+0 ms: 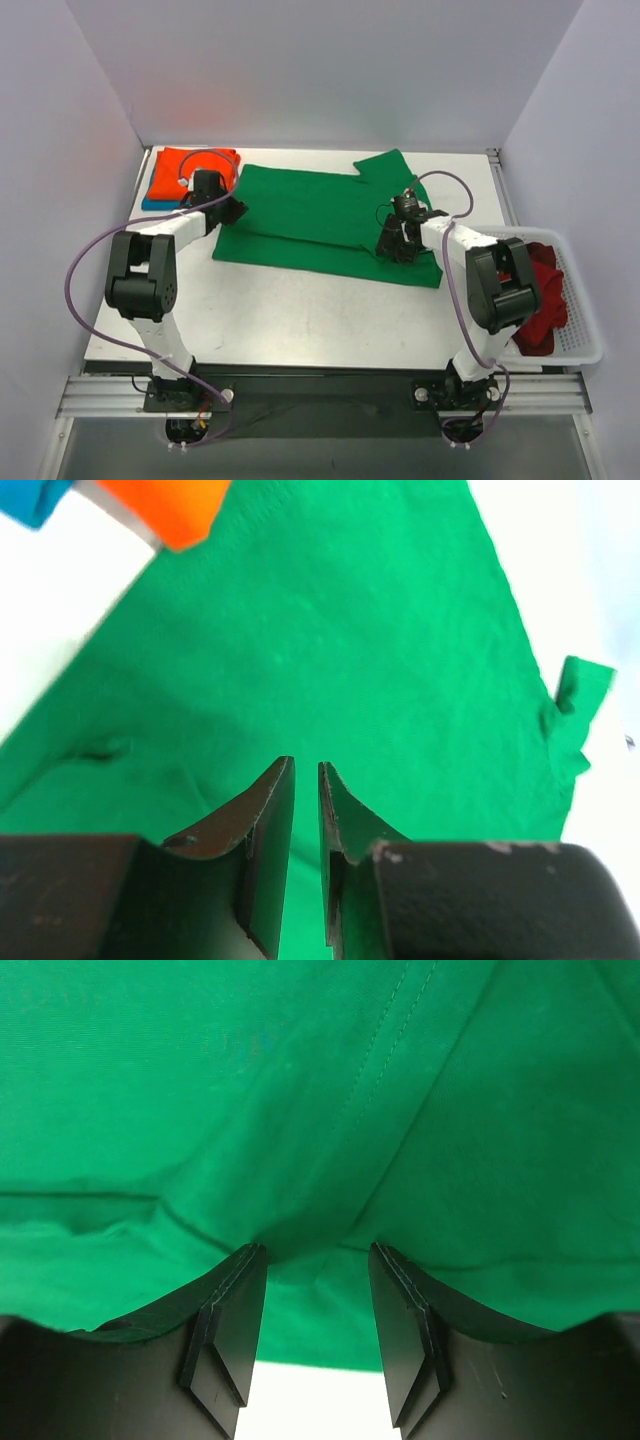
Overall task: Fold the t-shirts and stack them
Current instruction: Fold the flattened tshirt in 1/3 of the way
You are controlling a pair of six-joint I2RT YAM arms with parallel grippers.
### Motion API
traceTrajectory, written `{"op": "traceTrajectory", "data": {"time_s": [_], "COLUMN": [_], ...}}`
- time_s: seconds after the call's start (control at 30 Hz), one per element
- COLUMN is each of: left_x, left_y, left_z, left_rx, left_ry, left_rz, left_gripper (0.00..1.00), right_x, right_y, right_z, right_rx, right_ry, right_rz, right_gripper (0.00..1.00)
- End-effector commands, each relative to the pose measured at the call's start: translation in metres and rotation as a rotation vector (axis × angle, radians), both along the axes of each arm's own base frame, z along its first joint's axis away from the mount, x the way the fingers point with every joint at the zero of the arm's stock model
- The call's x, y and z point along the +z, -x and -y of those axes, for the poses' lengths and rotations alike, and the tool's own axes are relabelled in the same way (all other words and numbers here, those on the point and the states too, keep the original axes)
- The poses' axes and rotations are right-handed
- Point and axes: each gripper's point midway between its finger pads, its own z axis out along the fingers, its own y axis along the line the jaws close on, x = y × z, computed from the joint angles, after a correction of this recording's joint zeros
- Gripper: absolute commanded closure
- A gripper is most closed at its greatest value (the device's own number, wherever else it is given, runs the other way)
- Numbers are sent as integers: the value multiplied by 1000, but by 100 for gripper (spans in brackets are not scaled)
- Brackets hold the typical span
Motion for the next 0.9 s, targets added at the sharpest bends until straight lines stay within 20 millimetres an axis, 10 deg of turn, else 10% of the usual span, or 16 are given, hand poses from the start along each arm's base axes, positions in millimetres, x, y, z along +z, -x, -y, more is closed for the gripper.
{"op": "traceTrajectory", "data": {"time_s": [0.0, 0.37, 0.6, 0.87], "left_x": [55, 76, 64, 47], "left_y": [-2, 18, 28, 45], "left_z": [1, 0, 2, 8], "left_rx": [-11, -22, -32, -49], "left_ry": [34, 44, 52, 46], "left_rz": [160, 205, 187, 151], "left_gripper": [73, 73, 73, 74], "right_x": [-1, 1, 3, 27], "right_y": [-7, -16, -24, -59], "right_z": [-6, -11, -15, -27], "right_rx": [2, -18, -15, 9], "right_ry": [-6, -29, -31, -47], "right_rz": [9, 33, 29, 88], "right_gripper": [54, 72, 97, 99]}}
